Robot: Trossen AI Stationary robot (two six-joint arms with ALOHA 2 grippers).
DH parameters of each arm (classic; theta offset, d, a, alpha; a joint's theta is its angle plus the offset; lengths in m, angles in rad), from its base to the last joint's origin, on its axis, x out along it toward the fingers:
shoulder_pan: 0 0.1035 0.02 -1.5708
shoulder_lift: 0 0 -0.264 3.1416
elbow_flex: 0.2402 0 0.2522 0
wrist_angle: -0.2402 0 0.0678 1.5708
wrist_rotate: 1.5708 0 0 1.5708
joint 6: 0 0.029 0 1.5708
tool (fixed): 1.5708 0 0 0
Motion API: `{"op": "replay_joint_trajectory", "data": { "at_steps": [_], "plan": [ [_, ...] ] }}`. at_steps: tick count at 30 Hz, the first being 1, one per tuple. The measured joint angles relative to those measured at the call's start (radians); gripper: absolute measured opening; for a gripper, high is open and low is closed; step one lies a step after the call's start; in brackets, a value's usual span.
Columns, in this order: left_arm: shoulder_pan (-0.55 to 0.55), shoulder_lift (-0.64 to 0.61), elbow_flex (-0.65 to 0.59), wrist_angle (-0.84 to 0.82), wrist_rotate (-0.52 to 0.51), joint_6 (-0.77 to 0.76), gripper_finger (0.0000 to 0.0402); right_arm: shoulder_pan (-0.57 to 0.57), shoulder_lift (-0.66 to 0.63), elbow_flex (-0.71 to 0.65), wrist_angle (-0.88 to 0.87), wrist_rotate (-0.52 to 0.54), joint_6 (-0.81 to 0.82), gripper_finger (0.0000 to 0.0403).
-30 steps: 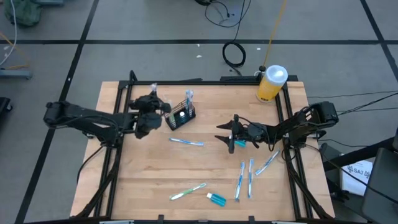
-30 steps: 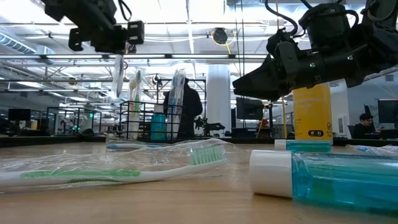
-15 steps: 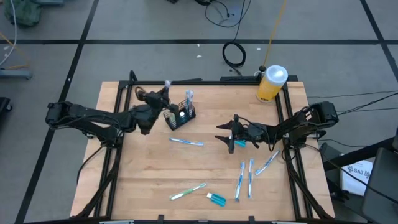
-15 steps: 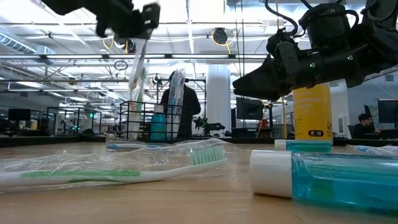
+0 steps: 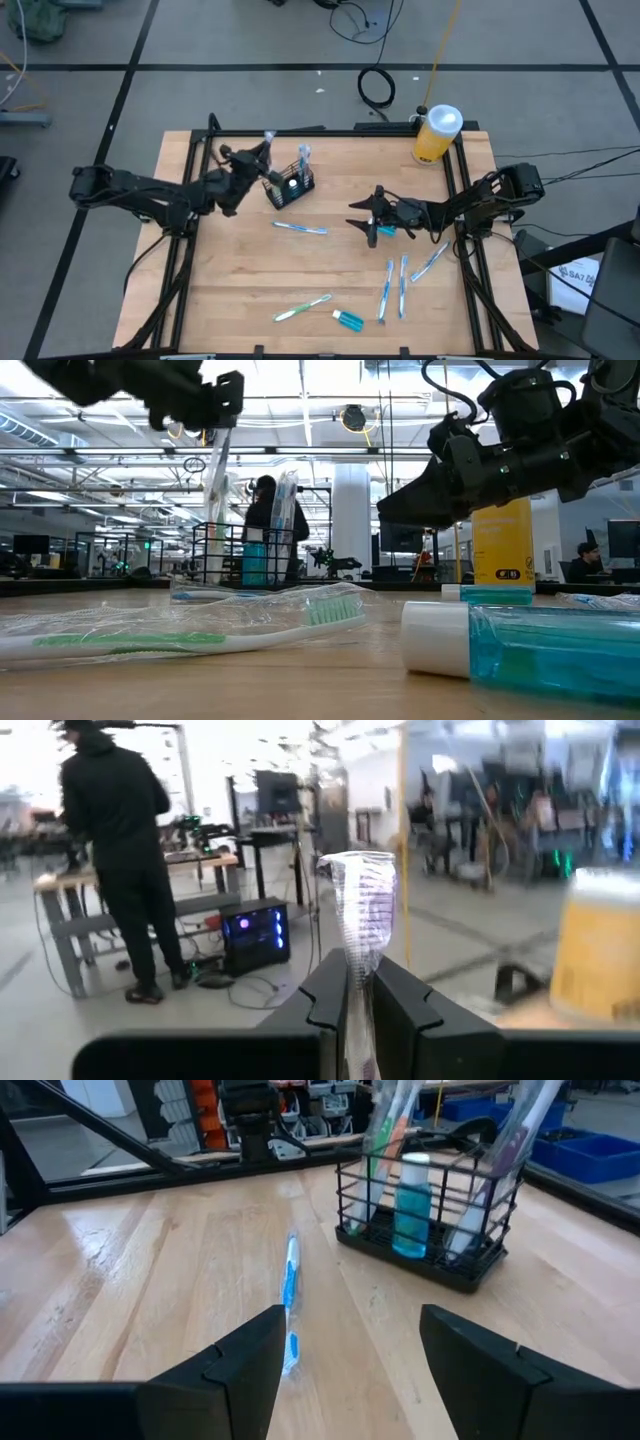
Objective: Pick & Place toothbrushing station
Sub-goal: Put the violet toothbrush into the black wire organizer
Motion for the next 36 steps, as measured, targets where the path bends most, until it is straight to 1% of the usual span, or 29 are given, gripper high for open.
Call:
{"op": "replay_joint_trajectory", "data": {
  "at_steps": [3, 7, 12, 16, 19, 21, 23, 31, 36],
  "plan": [
    [0.008, 0.004, -0.102, 0.148, -0.003, -0.013, 0.0030, 0.000, 0.000, 0.000, 0.001, 0.000, 0.003, 0.0224],
    [0.005, 0.002, -0.199, 0.309, 0.044, 0.010, 0.0030, -0.002, 0.000, 0.000, 0.002, 0.000, -0.013, 0.0224],
    [0.005, 0.007, -0.269, 0.337, 0.097, 0.011, 0.0030, -0.004, 0.000, 0.000, 0.005, 0.000, -0.031, 0.0224],
    [0.005, 0.024, -0.279, 0.338, 0.109, 0.053, 0.0030, -0.004, 0.000, 0.000, 0.019, 0.000, -0.056, 0.0224],
    [0.005, 0.022, -0.278, 0.388, 0.128, 0.096, 0.0030, -0.005, 0.000, 0.000, 0.018, 0.001, -0.056, 0.0224],
    [0.005, 0.023, -0.278, 0.379, 0.134, 0.096, 0.0030, -0.005, 0.000, 0.000, 0.018, 0.001, -0.058, 0.0224],
    [0.005, 0.022, -0.278, 0.336, 0.121, 0.067, 0.0030, -0.005, 0.000, 0.000, 0.018, 0.001, -0.068, 0.0224],
    [0.005, 0.023, -0.278, 0.071, 0.045, -0.122, 0.0030, -0.005, 0.000, 0.000, 0.018, 0.001, -0.069, 0.0224],
    [0.004, 0.023, -0.277, 0.013, 0.049, -0.173, 0.0031, -0.005, 0.000, 0.000, 0.018, 0.001, -0.068, 0.0224]
  ]
}}
